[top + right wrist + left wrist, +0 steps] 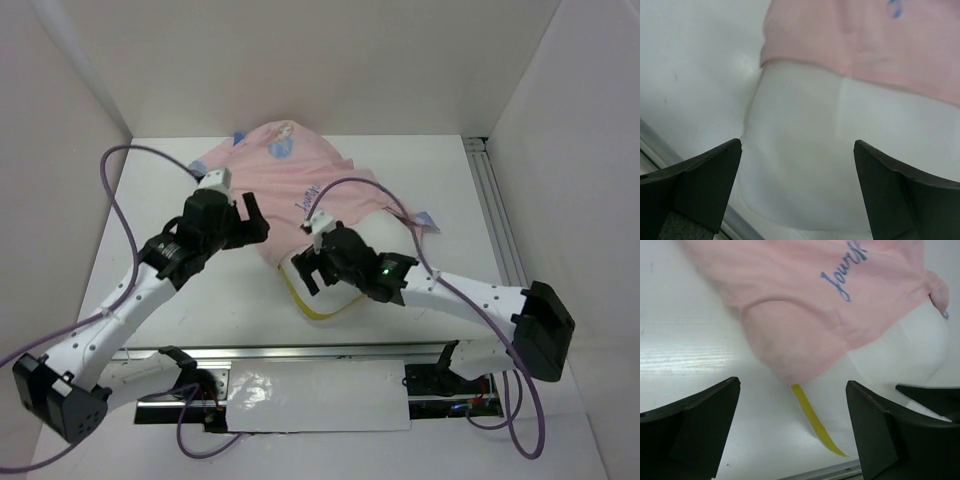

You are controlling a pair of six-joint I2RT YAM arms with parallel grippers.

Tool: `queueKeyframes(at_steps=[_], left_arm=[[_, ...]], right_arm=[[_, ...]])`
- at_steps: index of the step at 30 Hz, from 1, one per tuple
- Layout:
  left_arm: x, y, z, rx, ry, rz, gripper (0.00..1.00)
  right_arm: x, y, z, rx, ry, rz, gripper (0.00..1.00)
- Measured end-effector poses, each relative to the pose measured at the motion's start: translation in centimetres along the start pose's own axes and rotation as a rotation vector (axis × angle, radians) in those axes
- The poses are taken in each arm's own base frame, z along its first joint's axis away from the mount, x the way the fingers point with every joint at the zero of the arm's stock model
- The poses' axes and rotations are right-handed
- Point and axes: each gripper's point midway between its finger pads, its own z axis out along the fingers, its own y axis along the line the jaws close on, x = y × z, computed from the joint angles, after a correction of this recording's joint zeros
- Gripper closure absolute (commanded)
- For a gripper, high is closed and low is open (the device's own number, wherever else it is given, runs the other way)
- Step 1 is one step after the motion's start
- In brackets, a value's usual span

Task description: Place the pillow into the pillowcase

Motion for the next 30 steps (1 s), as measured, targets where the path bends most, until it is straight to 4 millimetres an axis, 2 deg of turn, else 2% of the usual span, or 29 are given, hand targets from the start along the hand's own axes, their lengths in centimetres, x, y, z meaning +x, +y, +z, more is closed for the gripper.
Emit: queueKeyframes(at_steps=[3, 7, 10, 11, 12, 13, 14, 15, 18, 20, 22, 23, 25, 28, 30], left_arm=[[2.6, 3.2, -0.8, -0.057, 0.002, -0.08, 0.0], [8.9, 7.0, -0.4, -0.142, 0.125, -0.123, 0.07], [12.4, 8.3, -0.1, -0.167, 0.212, -0.121, 0.1], [12.9, 8.4, 0.0, -0.162, 0.224, -0.119, 0.12], [13.4, 8.2, 0.2, -0.144, 0.232, -0.114, 0.12], [13.8, 8.0, 0.5, -0.124, 0.234, -0.107, 0.13], [14.2, 7.6, 0.7, -0.1, 0.237, -0.099, 0.13], [14.6, 7.2, 0.9, -0.075, 0.241, -0.08, 0.13], [15.3, 5.5, 1.6, 0.012, 0.236, -0.023, 0.13], [15.7, 4.4, 2.2, 0.06, 0.229, 0.018, 0.13], [15.8, 3.7, 2.8, 0.086, 0.224, 0.055, 0.13], [15.9, 3.6, 3.1, 0.088, 0.221, 0.068, 0.17], [15.8, 3.7, 3.7, 0.08, 0.216, 0.09, 0.25], [15.5, 4.0, 4.9, 0.039, 0.22, 0.124, 0.33], [15.2, 4.4, 5.5, 0.014, 0.217, 0.14, 0.33]], right_arm=[[3.8, 3.2, 1.0, -0.042, 0.123, -0.084, 0.0], [8.4, 4.8, 1.7, -0.06, 0.274, -0.135, 0.0], [9.2, 4.9, 1.8, -0.06, 0.293, -0.132, 0.0], [9.1, 4.8, 1.9, -0.054, 0.291, -0.126, 0.0], [9.2, 4.7, 1.9, -0.045, 0.292, -0.121, 0.05], [9.3, 4.6, 2.0, -0.035, 0.292, -0.121, 0.25], [9.3, 4.4, 2.2, -0.022, 0.291, -0.123, 0.39], [9.4, 4.2, 2.3, -0.01, 0.293, -0.126, 0.48], [9.8, 3.5, 2.8, 0.02, 0.297, -0.11, 0.59], [9.7, 3.1, 3.0, 0.029, 0.296, -0.094, 0.8], [9.6, 2.7, 3.1, 0.034, 0.293, -0.084, 0.96], [9.5, 2.5, 3.2, 0.04, 0.292, -0.07, 1.0], [9.4, 2.4, 3.1, 0.037, 0.287, -0.062, 1.0], [9.2, 2.6, 2.8, 0.016, 0.271, -0.051, 1.0], [9.0, 2.7, 2.6, 0.007, 0.261, -0.044, 1.0]])
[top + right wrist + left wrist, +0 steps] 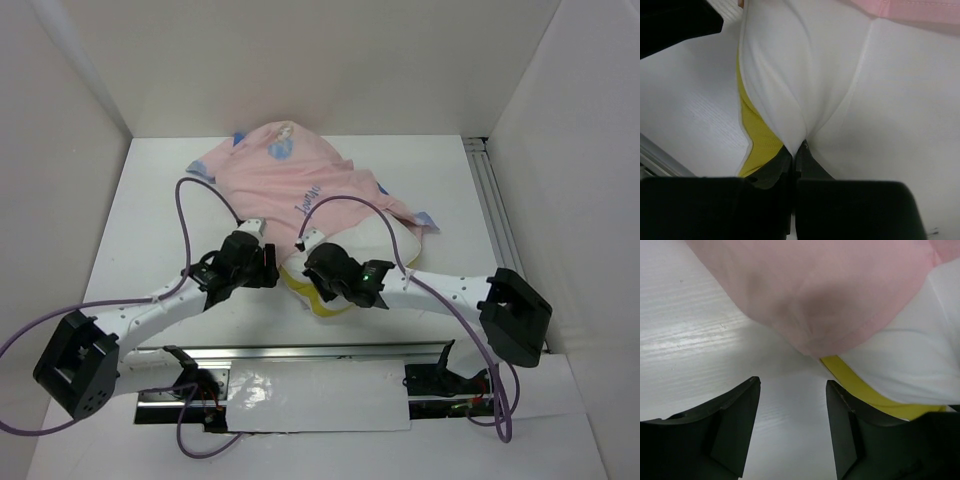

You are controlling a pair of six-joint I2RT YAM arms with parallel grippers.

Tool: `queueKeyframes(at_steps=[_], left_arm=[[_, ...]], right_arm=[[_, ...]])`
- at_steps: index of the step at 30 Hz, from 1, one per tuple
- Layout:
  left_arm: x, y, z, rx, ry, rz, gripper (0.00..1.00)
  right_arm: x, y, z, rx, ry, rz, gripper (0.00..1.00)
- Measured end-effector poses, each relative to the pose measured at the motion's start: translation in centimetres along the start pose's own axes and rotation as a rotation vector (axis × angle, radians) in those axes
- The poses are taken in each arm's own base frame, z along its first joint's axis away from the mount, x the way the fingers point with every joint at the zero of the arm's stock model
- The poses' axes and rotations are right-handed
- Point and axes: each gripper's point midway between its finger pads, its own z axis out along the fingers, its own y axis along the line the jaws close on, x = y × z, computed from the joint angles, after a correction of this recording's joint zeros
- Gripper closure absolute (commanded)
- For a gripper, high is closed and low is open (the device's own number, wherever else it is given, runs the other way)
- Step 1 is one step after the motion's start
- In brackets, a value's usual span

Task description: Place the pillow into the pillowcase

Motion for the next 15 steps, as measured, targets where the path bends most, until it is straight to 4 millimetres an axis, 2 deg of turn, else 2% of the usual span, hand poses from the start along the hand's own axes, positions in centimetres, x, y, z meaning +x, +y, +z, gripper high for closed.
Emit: queueKeyframes(at_steps=[5, 10, 12, 15], left_arm=[[-1.6, 0.0, 0.5, 0.016, -0.05, 0.032, 0.3], [-3.2, -2.0, 1.0, 0.121, -0.116, 0.081, 0.3], [-3.3, -2.2, 1.6, 0.127, -0.12, 0.087, 0.36], [-2.6, -1.7, 2.8, 0.1, -0.088, 0.094, 0.56]], right_arm=[[-0.2, 0.1, -0.6, -0.022, -0.013, 0.011, 1.0], [-0.3, -0.1, -0.7, -0.024, -0.016, 0.016, 1.0], [-0.4, -0.2, -0.8, -0.023, -0.018, 0.019, 1.0], [-0.6, -0.3, -0.8, -0.025, -0.023, 0.028, 1.0]])
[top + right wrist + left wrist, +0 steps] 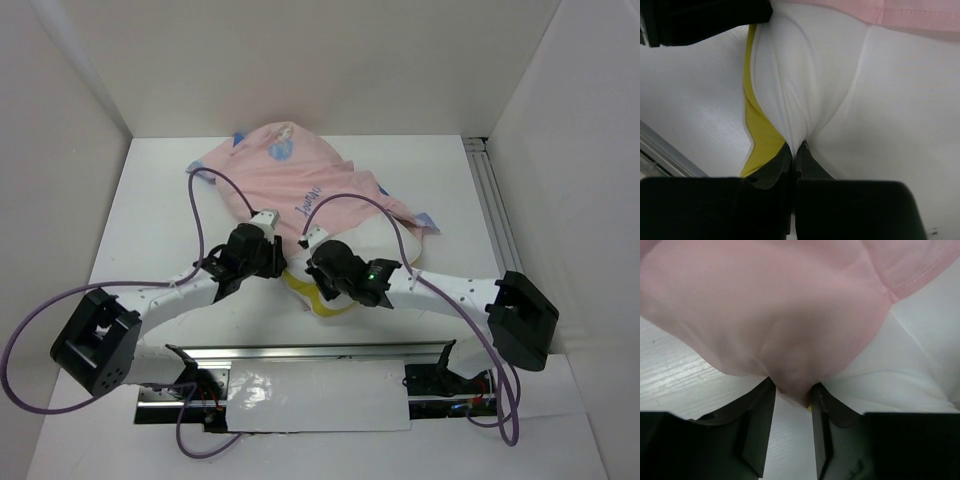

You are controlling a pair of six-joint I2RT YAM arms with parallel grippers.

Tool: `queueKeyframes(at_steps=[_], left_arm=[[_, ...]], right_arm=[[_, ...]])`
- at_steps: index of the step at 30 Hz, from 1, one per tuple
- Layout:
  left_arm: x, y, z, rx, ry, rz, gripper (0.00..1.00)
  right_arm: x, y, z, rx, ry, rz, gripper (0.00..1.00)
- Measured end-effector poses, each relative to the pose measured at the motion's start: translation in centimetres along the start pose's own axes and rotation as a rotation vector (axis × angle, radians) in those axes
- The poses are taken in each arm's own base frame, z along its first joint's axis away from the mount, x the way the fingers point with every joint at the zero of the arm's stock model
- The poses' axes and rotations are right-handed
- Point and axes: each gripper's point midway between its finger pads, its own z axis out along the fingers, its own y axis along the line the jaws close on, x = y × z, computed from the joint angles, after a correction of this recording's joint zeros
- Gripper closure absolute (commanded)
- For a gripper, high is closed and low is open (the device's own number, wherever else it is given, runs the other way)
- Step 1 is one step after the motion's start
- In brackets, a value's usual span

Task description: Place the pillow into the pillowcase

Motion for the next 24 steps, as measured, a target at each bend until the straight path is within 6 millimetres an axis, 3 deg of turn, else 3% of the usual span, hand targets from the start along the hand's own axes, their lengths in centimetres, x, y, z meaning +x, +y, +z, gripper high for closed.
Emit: queueKeyframes(at_steps=[1, 5, 6, 12, 16, 20, 24], left_arm=[[0.1, 0.0, 0.3, -0.005, 0.011, 0.001, 0.61], [-0.8, -0.2, 0.6, -0.021, 0.005, -0.012, 0.97], [-1.0, -0.2, 0.6, -0.023, 0.002, -0.015, 1.0], [-1.7, -0.6, -0.5, -0.015, -0.02, -0.034, 1.0], [-2.6, -2.4, -2.9, 0.038, -0.07, -0.012, 1.0], [-4.1, -5.7, -6.8, 0.129, -0.144, 0.027, 1.0], [-5.9, -9.4, -10.4, 0.202, -0.2, 0.068, 1.0]], right_arm=[[0.0, 0.1, 0.0, -0.004, -0.001, 0.001, 1.0], [-0.2, -0.1, -0.1, -0.007, -0.006, 0.013, 1.0], [-0.4, -0.1, -0.2, -0.007, -0.01, 0.016, 1.0], [-0.9, -0.1, -0.5, -0.009, -0.04, 0.031, 1.0], [-2.4, -0.8, -0.8, 0.027, -0.119, 0.048, 1.0], [-6.6, -2.2, -2.4, 0.096, -0.305, 0.079, 1.0], [-12.1, -2.8, -6.1, 0.097, -0.576, 0.115, 1.0]])
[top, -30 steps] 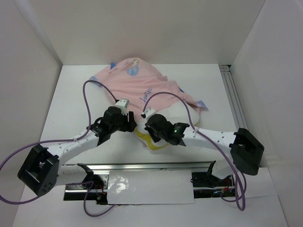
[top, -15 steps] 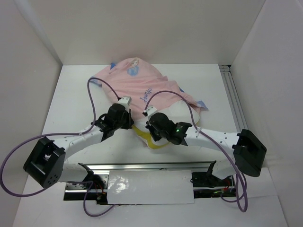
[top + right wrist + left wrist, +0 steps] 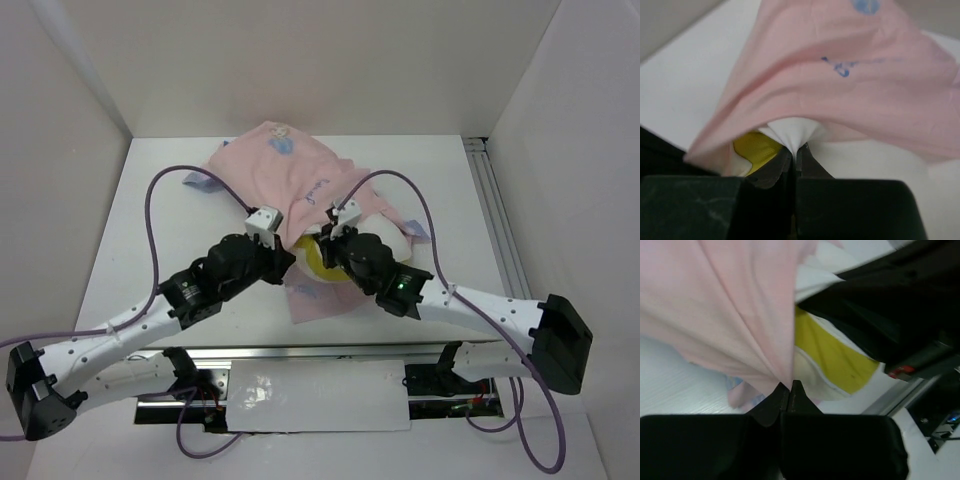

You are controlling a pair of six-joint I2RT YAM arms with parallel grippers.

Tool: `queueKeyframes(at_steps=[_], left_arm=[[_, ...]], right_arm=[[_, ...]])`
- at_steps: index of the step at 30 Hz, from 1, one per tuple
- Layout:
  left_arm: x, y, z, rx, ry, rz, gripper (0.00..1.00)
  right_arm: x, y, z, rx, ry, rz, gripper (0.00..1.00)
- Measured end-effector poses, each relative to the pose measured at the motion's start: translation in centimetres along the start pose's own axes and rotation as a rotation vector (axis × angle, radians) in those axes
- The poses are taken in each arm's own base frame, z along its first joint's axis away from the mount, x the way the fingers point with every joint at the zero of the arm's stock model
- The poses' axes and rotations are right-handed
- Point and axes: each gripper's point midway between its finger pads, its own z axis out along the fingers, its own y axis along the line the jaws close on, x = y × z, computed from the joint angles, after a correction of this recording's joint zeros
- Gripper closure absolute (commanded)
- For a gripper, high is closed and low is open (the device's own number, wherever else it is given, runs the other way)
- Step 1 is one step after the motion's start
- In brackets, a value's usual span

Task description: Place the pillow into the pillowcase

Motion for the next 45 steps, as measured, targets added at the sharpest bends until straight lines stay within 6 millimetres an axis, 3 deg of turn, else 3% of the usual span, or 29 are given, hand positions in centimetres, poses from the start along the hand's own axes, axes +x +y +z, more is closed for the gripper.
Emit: queueKeyframes(at_steps=[4, 9, 17, 20, 24, 25, 26, 27, 28, 30, 34, 35, 38, 41, 45], left_arm=[[-1.8, -3.9, -1.3, 0.079, -0.017, 0.036, 1.0], [-1.5, -7.1, -1.7, 0.113, 0.045, 0.094, 1.0], [0.8, -6.7, -3.0, 0.108, 0.141, 0.125, 1.0], [1.2, -6.4, -3.3, 0.103, 0.161, 0.13, 1.0], [2.0, -6.4, -2.9, 0.08, 0.186, 0.113, 0.99], [2.3, -6.4, -2.6, 0.069, 0.198, 0.104, 0.96], [2.9, -6.4, -2.3, 0.059, 0.217, 0.102, 0.93], [3.3, -6.4, -2.0, 0.049, 0.234, 0.095, 0.89], [3.8, -6.5, -1.7, 0.04, 0.255, 0.095, 0.81], [4.6, -6.7, -1.2, 0.032, 0.28, 0.085, 0.75], [5.0, -7.5, -1.2, 0.049, 0.302, 0.072, 0.21], [4.9, -7.6, -1.2, 0.05, 0.302, 0.07, 0.0], [4.0, -7.9, -1.1, 0.033, 0.296, 0.056, 0.0], [2.3, -7.9, -0.3, -0.016, 0.29, 0.052, 0.0], [-1.1, -6.7, 3.1, -0.097, 0.266, 0.027, 0.0]], right_arm=[[-4.4, 0.7, 0.6, -0.017, -0.18, 0.033, 1.0], [-5.2, 0.8, 2.7, 0.022, -0.272, 0.054, 1.0], [0.7, 0.5, 4.8, 0.064, -0.257, 0.136, 1.0], [1.4, 0.8, 5.0, 0.067, -0.249, 0.167, 1.0], [1.8, 0.7, 4.4, 0.075, -0.2, 0.203, 0.5], [2.0, 0.7, 4.0, 0.073, -0.172, 0.211, 0.28], [2.2, 0.6, 3.5, 0.074, -0.139, 0.216, 0.21], [2.4, 0.5, 3.0, 0.076, -0.103, 0.224, 0.15], [2.8, 0.3, 2.4, 0.082, -0.06, 0.228, 0.12], [3.9, -0.2, 1.0, 0.099, 0.024, 0.234, 0.1], [7.6, -2.1, -2.7, 0.171, 0.222, 0.25, 0.07], [8.3, -2.6, -3.5, 0.194, 0.258, 0.254, 0.06], [9.2, -4.4, -6.0, 0.265, 0.317, 0.274, 0.05], [8.0, -6.0, -7.6, 0.318, 0.28, 0.308, 0.03], [6.3, -8.2, -8.6, 0.391, 0.231, 0.327, 0.02]])
